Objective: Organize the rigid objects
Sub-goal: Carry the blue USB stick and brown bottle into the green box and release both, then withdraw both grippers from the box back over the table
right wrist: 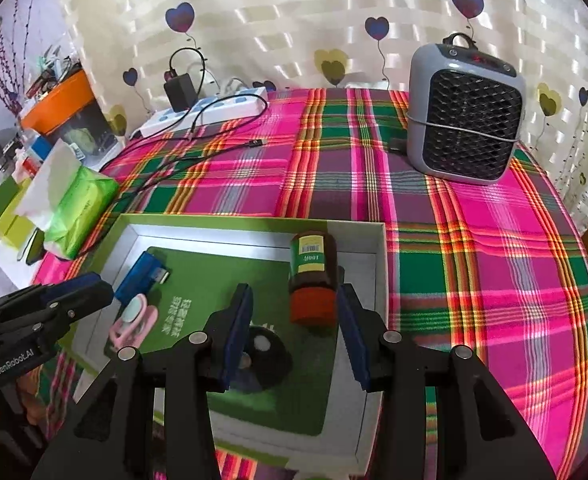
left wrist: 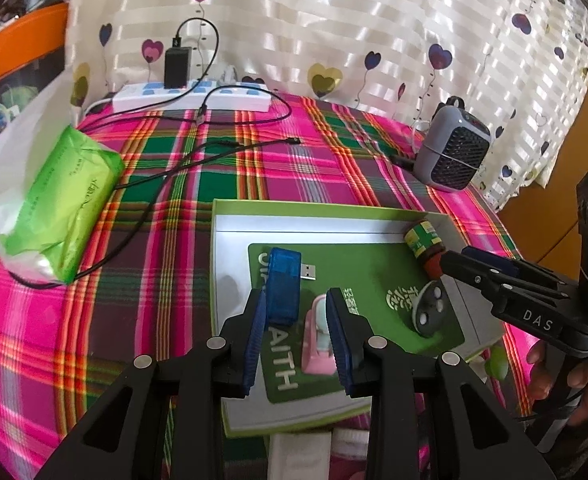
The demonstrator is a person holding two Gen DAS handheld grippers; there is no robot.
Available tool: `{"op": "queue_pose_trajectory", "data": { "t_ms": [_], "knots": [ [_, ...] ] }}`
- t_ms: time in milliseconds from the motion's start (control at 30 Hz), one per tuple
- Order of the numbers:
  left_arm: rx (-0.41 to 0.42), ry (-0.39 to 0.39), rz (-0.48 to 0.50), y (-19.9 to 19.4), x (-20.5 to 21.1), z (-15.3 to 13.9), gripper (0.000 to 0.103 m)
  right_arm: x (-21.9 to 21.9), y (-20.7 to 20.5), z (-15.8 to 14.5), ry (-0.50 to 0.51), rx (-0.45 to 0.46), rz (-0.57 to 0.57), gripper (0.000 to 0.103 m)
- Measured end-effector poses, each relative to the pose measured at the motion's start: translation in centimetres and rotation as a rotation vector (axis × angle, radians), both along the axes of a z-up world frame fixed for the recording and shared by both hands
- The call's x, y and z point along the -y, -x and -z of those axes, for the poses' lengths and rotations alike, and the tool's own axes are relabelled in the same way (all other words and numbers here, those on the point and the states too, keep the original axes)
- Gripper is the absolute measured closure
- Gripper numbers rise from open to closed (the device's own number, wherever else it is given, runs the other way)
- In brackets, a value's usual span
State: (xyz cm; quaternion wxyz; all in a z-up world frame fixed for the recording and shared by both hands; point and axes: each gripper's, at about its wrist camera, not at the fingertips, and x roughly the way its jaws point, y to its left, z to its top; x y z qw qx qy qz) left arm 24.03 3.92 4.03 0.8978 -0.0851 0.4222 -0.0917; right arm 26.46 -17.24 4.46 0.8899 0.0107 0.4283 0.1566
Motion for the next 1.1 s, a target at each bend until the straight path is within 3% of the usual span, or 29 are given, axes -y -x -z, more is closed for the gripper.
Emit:
{"op": "queue_pose_trajectory", "data": {
  "t_ms": [567, 1100],
  "knots": [
    [0.097, -0.124, -0.012, 5.6, 1.5, -1.6, 0.073, 0.7, 5.0, -1.5, -0.047, 0.052, 0.008, 0.058],
    [0.129, -0.134, -0.017, 9.6, 1.8, -1.4, 0.073, 2.1, 8.9, -0.8, -0.059, 0.074, 0.031, 0.058]
  ]
}}
